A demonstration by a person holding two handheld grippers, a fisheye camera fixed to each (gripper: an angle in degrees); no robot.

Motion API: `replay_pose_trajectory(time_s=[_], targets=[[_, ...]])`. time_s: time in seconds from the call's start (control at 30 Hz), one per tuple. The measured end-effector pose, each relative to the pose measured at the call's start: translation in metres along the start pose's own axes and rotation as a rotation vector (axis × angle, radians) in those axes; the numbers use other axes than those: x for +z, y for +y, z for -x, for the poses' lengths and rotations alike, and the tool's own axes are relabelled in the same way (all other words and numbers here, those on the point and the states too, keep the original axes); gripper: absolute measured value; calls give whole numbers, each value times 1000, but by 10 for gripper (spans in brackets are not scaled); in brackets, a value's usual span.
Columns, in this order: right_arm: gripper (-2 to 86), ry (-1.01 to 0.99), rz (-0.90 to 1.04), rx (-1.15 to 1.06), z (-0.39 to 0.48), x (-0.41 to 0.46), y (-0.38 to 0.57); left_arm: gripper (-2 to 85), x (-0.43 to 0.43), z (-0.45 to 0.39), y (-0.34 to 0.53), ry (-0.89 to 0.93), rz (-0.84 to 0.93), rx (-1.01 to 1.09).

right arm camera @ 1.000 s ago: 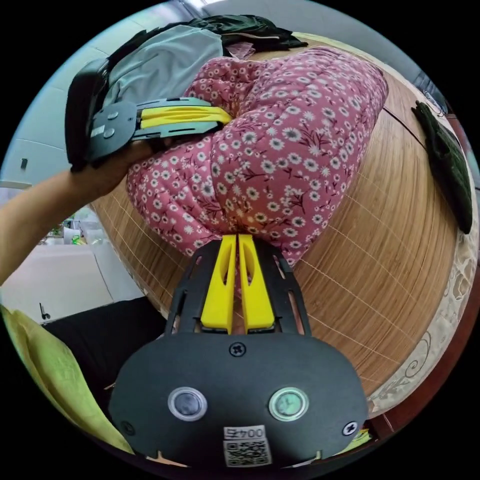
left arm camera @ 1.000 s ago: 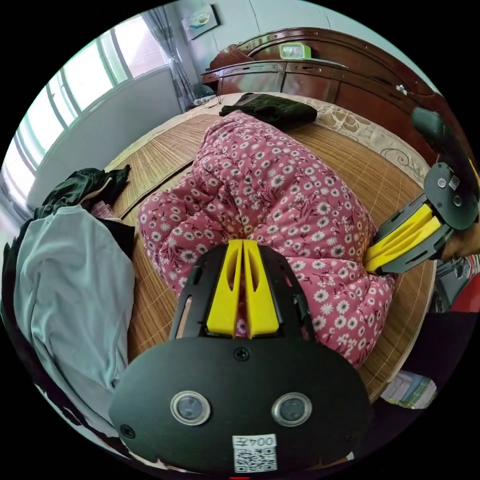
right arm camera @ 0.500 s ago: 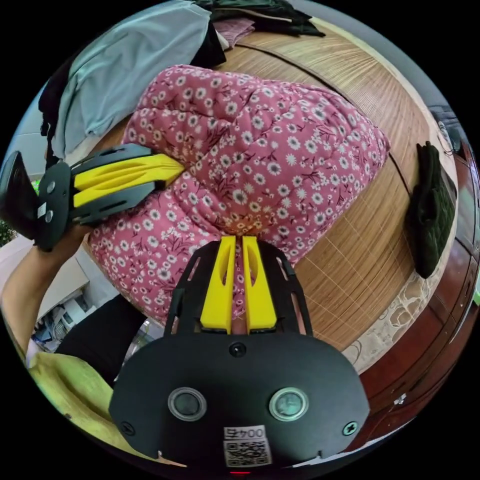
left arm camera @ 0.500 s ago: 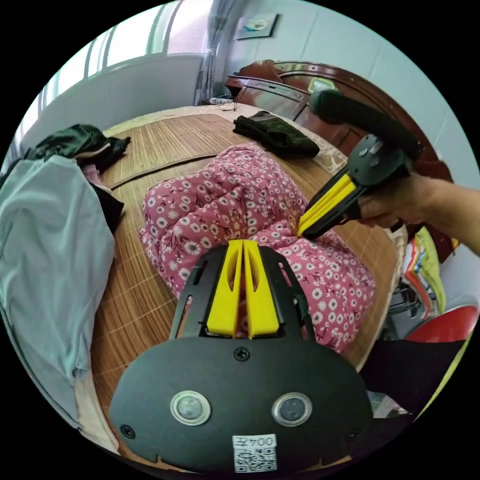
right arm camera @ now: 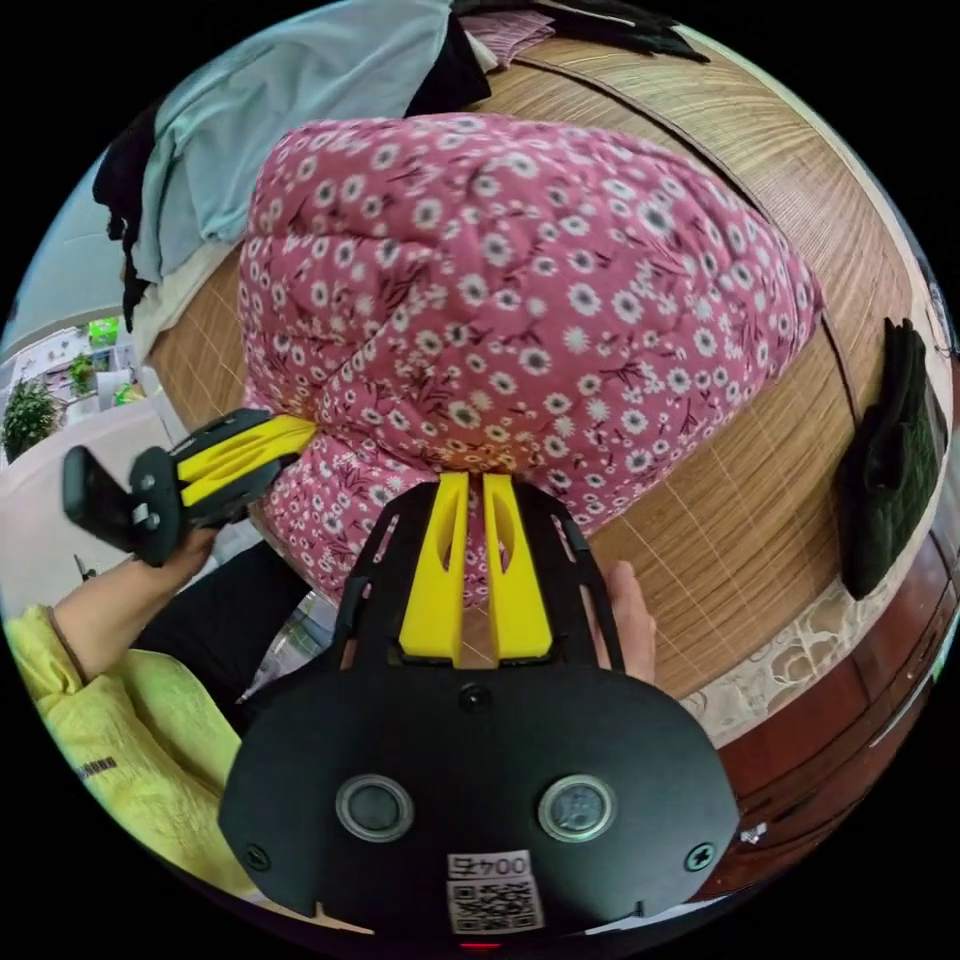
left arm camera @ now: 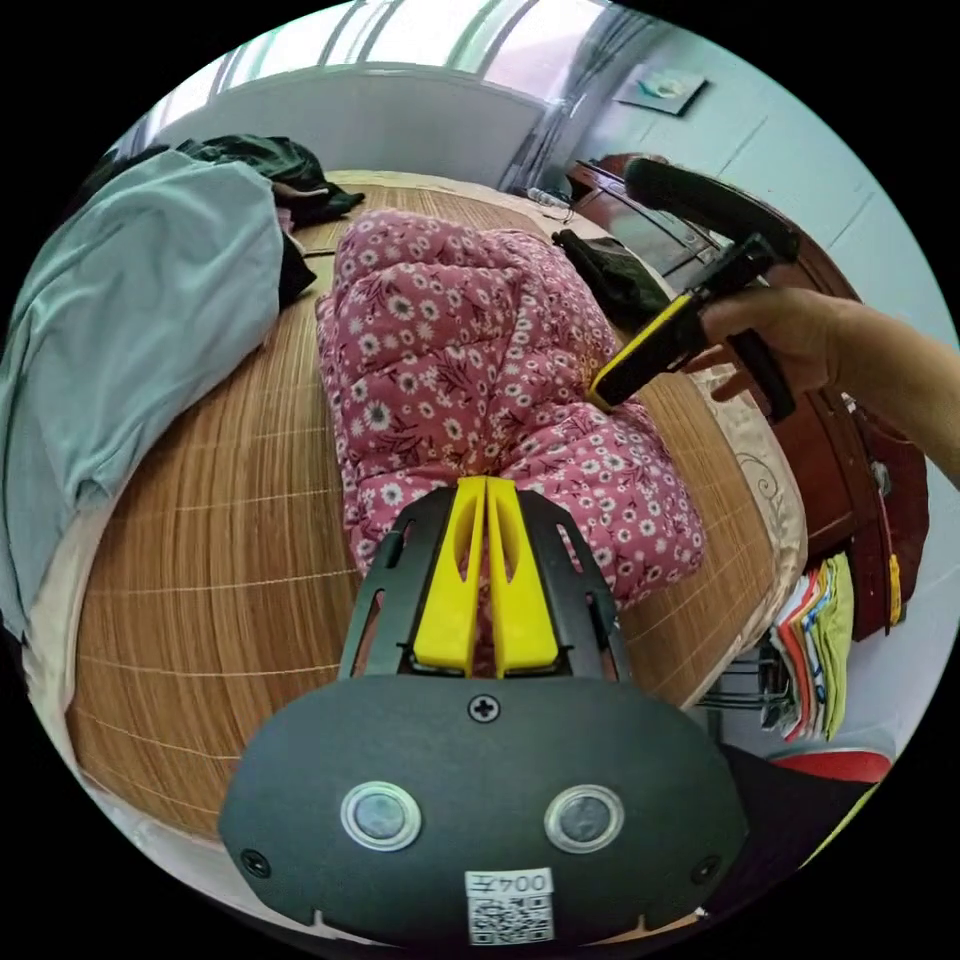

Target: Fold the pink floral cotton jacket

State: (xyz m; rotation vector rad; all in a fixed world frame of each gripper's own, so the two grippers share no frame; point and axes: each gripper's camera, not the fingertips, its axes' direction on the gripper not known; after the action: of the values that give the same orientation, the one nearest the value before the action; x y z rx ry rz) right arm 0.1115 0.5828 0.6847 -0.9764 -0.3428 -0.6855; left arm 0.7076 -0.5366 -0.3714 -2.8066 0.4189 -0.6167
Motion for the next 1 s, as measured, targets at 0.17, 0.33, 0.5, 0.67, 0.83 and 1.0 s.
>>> replay_pose_trajectory(time_s=[0.17,0.33,0.5,0.67,0.83,1.0], targets=[[38,11,-41,7,0,5,-4,0,9,13,-1,-3,-21,52],[40,103,-61,20,15,6,-5,0,10,30,-8,61,-10,48],[37,110,-98,68,14,-6,9,0,11,41,-21,98,22,14],[38,163,-122,71,21,-9,23,0,12,55,-31,152,41,-33],[40,249,-180,45,24,-1,38,0,9,59,-47,141,66,-11],[45,143,-205,112,2,-3,52,2,7,56,-70,92,112,20]])
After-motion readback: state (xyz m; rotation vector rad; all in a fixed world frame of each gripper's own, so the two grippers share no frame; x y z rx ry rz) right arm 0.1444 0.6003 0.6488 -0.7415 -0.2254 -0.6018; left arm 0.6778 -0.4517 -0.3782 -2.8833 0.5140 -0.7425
